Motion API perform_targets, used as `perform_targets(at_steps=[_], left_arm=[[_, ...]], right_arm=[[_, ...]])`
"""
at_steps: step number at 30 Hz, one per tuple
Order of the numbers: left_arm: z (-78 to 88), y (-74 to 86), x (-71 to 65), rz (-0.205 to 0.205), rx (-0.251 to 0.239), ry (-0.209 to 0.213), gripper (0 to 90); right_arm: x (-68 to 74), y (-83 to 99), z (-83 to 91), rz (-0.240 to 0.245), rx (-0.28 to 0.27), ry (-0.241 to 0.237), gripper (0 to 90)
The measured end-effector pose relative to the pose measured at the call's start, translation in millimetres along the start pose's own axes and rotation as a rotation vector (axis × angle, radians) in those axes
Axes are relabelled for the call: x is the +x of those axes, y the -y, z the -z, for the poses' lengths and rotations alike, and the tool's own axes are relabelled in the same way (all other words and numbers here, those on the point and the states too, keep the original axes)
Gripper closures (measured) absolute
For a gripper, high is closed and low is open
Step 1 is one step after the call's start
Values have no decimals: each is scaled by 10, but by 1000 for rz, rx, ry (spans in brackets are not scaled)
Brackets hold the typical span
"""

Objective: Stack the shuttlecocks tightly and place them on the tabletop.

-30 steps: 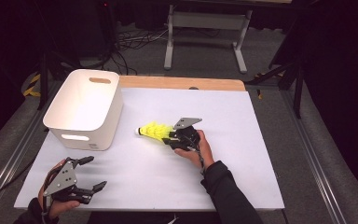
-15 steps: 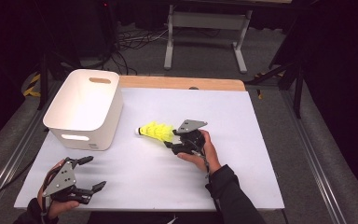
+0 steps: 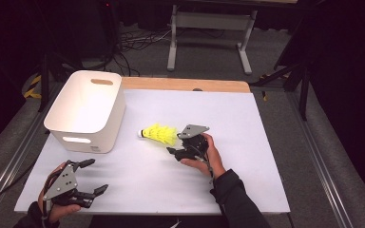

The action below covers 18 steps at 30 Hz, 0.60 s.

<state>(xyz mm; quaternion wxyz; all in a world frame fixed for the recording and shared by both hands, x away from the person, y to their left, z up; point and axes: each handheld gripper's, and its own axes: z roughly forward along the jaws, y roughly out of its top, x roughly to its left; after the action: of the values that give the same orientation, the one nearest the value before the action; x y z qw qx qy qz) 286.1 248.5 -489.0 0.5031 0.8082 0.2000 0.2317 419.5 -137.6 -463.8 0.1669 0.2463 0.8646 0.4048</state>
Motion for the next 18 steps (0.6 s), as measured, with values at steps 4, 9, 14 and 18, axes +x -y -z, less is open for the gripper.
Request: perform_targets(at_steps=[4,9,14,18], left_arm=[[-1,-2,2,-1,2,-4,95],[4,-4,4,-2,-1,-6,95],[5,-3,9,-2,-4,-8,94],[-10,-5,12,6,-5,-5,94]], right_arm=[[-24,29,-132,-32,19,-7,292],[31,-10,-213,-13,29,0,267],[81,-35,-55,21,-11,37,244],[158,-23,189,88,-69,71,240]])
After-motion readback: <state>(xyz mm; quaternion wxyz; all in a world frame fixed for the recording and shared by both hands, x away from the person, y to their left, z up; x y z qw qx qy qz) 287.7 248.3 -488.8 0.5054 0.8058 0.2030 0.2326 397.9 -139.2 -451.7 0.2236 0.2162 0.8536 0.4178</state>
